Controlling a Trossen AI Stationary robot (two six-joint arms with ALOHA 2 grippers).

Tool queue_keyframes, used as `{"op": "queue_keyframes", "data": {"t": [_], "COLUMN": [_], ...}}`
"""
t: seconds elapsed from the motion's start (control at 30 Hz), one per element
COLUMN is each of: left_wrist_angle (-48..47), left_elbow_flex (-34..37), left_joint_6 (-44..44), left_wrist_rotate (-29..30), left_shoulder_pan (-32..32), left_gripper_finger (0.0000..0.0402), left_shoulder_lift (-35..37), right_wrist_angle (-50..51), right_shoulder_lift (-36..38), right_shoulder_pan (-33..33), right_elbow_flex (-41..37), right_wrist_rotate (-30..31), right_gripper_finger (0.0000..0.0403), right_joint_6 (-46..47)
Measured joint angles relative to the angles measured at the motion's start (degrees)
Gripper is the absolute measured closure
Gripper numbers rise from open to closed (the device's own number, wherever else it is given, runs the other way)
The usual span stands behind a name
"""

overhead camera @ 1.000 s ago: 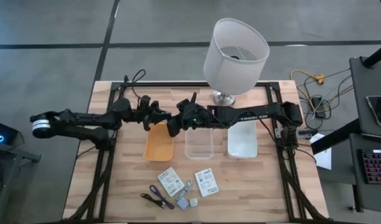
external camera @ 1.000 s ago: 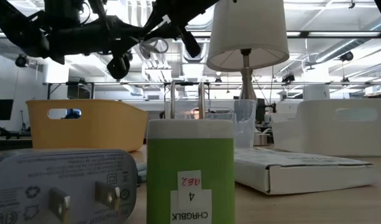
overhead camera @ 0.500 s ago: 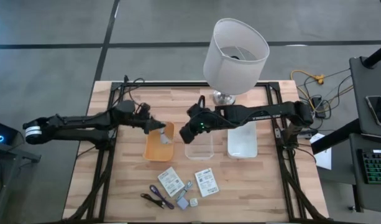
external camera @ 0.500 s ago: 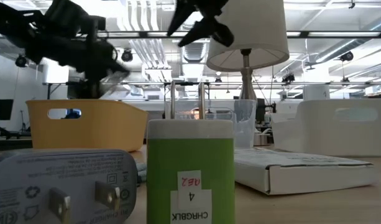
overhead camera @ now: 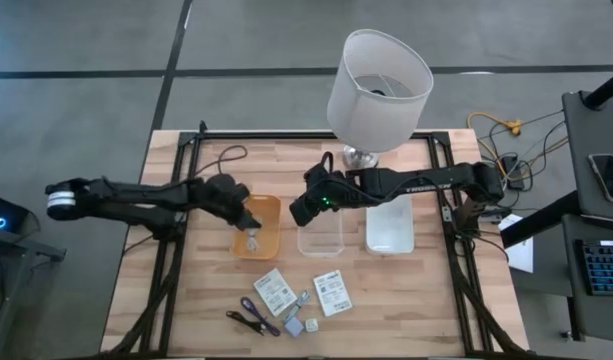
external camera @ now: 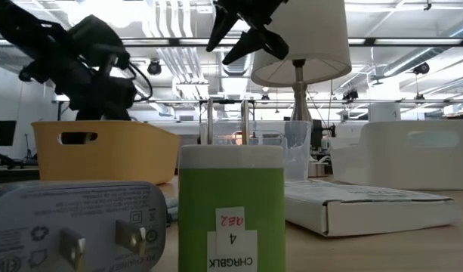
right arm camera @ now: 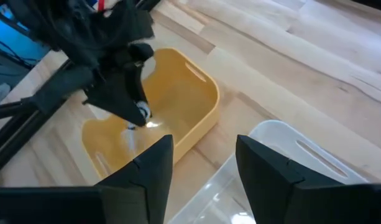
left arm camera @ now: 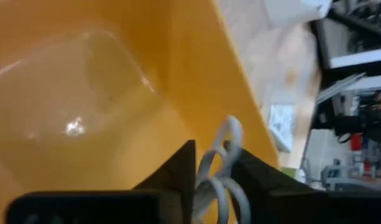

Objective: Pick and place items into bin
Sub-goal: Put the white charger cable into the yellow bin, then put the black charger cable into the yellow bin

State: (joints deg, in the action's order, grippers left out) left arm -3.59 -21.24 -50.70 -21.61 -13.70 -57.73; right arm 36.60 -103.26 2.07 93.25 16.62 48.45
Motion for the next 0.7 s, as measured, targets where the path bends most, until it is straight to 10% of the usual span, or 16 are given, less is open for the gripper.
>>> {"op": "queue_keyframes", "data": {"t": [0.37,0.7], "left_wrist_angle": [0.3,-32.3], "left_elbow_flex": [-7.2,-20.7], "left_joint_6": [3.9,21.4], "left_wrist_rotate": [-4.3,6.8], "left_shoulder_pan": [1.7,17.9], "left_gripper_finger": [0.0193,0.024], "left_shoulder_lift": [2.1,15.6], "right_wrist_angle": [0.7,7.6], "right_shoulder_lift": [-0.1,-0.1], "right_shoulder_pan": [1.7,2.2], "right_elbow_flex": [-0.1,-0.5], "right_wrist_rotate": [-0.2,-0.3], "right_gripper_finger": [0.0236,0.0236], "right_joint_6": [-8.0,-22.8]}}
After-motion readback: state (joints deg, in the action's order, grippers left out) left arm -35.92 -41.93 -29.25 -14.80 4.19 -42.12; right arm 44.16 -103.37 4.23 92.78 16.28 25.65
